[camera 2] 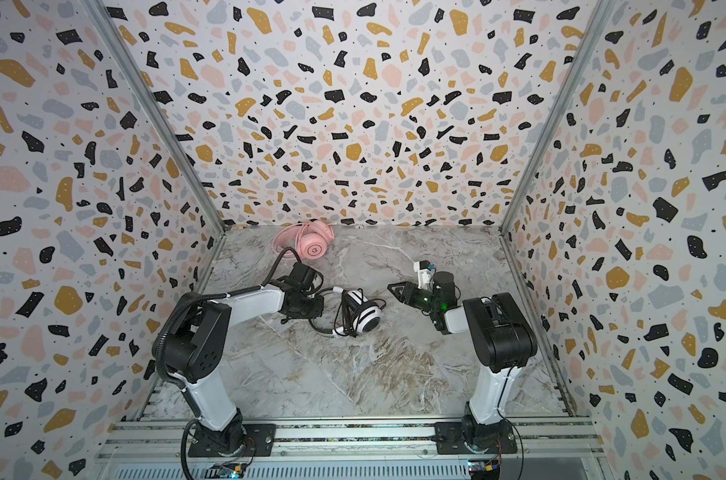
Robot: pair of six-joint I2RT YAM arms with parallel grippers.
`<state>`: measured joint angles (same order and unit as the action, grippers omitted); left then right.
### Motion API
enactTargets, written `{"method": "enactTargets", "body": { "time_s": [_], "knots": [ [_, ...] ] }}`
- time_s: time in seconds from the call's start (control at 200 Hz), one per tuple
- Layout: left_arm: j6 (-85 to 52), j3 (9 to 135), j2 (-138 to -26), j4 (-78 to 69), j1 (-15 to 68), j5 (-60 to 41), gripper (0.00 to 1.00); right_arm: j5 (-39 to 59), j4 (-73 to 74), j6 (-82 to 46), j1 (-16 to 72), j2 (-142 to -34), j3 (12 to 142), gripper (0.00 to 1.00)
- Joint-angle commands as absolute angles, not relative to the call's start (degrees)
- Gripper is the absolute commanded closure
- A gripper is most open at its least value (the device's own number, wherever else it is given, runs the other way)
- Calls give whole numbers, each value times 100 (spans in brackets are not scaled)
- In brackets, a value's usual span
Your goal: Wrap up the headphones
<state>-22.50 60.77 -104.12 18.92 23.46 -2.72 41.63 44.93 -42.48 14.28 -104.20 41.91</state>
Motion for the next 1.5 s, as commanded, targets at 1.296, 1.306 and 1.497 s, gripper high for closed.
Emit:
{"method": "enactTargets", "body": {
  "time_s": [1.296,1.306,1.497],
  "knots": [
    [-2393,5874,-10213,2143,2584,-166,79,3155,-817,-1740,2903,-10325,6939,70],
    [-2396,5872,-10213,2137,2588,-169,79,3155,-828,-1745,2919,-10325,6942,70],
    [-2399,5845,-10120,2112,2589,-187,79,3197,-951,-1814,3047,-10433,7067,75]
  ]
}}
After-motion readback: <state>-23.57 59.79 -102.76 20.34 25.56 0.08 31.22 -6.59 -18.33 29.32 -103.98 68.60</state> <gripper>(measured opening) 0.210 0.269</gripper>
